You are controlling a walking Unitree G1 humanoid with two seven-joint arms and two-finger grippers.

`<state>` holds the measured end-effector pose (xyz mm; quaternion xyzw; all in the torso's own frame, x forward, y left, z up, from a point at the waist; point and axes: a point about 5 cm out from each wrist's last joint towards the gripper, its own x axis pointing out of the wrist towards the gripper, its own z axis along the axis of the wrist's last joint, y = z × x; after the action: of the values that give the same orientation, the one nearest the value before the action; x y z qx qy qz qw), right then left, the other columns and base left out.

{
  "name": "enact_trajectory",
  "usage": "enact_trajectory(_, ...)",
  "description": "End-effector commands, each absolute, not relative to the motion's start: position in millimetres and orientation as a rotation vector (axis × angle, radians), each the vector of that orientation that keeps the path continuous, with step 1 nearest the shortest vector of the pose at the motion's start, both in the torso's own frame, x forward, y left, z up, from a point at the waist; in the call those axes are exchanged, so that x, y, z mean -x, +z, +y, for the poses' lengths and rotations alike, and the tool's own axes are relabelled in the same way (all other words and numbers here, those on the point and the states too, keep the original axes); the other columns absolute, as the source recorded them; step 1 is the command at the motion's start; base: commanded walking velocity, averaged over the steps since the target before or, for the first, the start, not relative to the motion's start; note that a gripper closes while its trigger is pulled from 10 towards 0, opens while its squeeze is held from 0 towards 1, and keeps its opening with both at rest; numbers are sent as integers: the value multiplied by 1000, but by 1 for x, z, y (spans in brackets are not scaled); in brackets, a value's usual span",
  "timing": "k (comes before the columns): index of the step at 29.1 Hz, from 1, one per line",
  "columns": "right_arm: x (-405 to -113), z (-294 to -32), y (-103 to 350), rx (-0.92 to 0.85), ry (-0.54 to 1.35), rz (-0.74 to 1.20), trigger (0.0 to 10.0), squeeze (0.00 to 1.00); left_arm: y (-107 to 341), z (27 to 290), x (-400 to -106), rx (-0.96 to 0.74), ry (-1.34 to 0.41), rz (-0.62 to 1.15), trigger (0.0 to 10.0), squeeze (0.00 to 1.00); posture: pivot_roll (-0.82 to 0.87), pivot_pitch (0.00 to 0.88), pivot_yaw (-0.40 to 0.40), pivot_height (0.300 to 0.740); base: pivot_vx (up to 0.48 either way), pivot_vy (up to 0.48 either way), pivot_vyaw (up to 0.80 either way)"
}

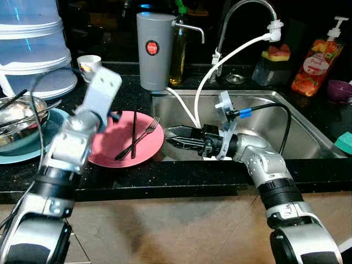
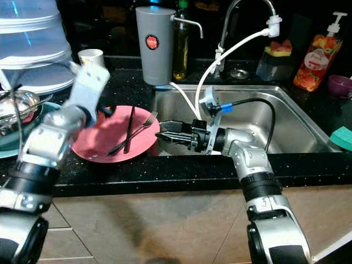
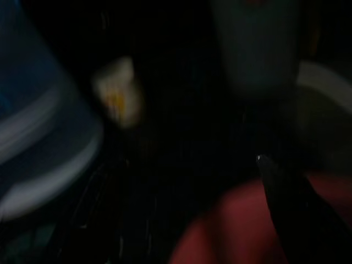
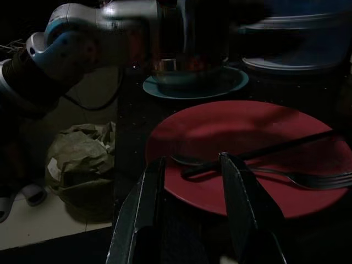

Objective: Kitchen organization

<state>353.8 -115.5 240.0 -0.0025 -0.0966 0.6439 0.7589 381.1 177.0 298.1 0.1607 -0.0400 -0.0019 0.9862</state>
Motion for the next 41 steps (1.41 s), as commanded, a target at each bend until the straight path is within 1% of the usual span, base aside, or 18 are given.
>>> enact_trajectory(1, -352, -114, 238, 17, 1416, -203, 10000, 0, 284, 169, -386, -272, -64, -57, 10000, 0, 156, 47, -30, 740, 0, 0, 0)
enact_trajectory(3, -351, -113, 238, 22, 1418, -201, 10000, 0, 273, 163, -388, -246, -114, -8, 10000, 0, 152, 47, -28, 740, 0, 0, 0)
enact_trajectory(4, -350, -113, 238, 24, 1421, -201, 10000, 0, 265, 155, -389, -274, -167, 30, 10000, 0, 149, 50, -27, 740, 0, 0, 0)
enact_trajectory(11, -347, -115, 238, 28, 1423, -198, 10000, 0, 253, 149, -389, -294, -225, 94, 10000, 0, 143, 61, -21, 740, 0, 0, 0)
enact_trajectory(16, -343, -116, 236, 22, 1427, -191, 10000, 0, 240, 156, -388, -306, -216, 137, 10000, 0, 139, 77, -18, 740, 0, 0, 0)
enact_trajectory(18, -341, -116, 234, 19, 1429, -184, 10000, 0, 232, 162, -384, -302, -206, 199, 10000, 0, 136, 86, -17, 740, 0, 0, 0)
enact_trajectory(27, -340, -116, 235, 16, 1432, -175, 10000, 0, 218, 172, -379, -305, -177, 321, 10000, 0, 136, 90, -23, 740, 0, 0, 0)
enact_trajectory(36, -339, -116, 236, 18, 1434, -174, 10000, 0, 223, 179, -377, -322, -147, 336, 10000, 0, 139, 87, -27, 740, 0, 0, 0)
enact_trajectory(37, -339, -116, 236, 18, 1434, -173, 10000, 0, 223, 180, -377, -312, -141, 336, 157, 0, 140, 86, -27, 740, 0, 0, 0)
enact_trajectory(41, -339, -115, 236, 19, 1434, -173, 10000, 0, 223, 181, -376, -291, -135, 338, 0, 0, 140, 82, -29, 740, 0, 0, 0)
